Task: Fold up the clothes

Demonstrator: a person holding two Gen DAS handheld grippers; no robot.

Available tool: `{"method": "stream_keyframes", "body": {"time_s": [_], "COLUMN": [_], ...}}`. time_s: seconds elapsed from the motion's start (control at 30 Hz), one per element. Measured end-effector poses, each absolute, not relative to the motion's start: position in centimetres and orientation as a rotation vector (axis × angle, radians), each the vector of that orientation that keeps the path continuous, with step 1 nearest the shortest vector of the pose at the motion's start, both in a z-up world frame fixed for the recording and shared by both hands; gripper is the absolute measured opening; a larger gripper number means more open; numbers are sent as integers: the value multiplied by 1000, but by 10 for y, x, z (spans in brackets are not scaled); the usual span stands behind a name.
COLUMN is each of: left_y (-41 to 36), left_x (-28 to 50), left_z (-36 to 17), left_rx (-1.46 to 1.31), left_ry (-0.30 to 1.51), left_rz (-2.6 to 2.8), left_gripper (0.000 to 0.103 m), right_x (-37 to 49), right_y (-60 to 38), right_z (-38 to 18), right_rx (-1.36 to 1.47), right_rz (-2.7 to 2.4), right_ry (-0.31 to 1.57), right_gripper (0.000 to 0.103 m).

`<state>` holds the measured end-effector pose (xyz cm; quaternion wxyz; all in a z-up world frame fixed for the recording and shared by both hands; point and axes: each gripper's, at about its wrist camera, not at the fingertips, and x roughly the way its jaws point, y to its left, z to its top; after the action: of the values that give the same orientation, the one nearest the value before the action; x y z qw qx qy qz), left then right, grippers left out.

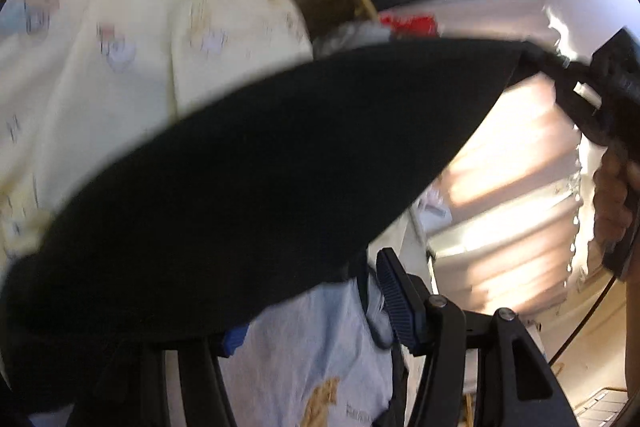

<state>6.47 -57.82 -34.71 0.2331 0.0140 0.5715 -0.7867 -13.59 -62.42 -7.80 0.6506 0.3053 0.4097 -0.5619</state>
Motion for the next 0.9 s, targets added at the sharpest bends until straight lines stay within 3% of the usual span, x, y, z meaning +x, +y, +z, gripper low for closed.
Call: {"method": "stream_keyframes", "body": {"time_s": [0.03,0.1,0.27,0.47,0.67,0.9], "left_y": [-577,-573,-574,-600,-628,-620], "left_x": [65,64,84,125,177,189], "left_z": [-341,-329,-312,-290,-270,-306], "left_rx": [32,93,132,11,-116,4], "left_ry": [1552,1464,1410,1543,1557,1629], "left_rz": [-2185,-2232,-2279,-2291,-2267,-2179], "left_gripper": [54,4,3,3,3,3], "right_x": [-137,-140,-150,-154,-153,-151], "right_y": [-624,-625,-629,-629,-619,-607], "right_z": [-79,-80,-88,-100,-111,-124], "right_rx": [693,695,688,684,711,741], "right_rz": [-1282,-1295,-1313,-1309,-1275,-1234], "right_ry": [934,937,984,1011,994,973], "right_gripper": [4,4,4,4,4,4]}}
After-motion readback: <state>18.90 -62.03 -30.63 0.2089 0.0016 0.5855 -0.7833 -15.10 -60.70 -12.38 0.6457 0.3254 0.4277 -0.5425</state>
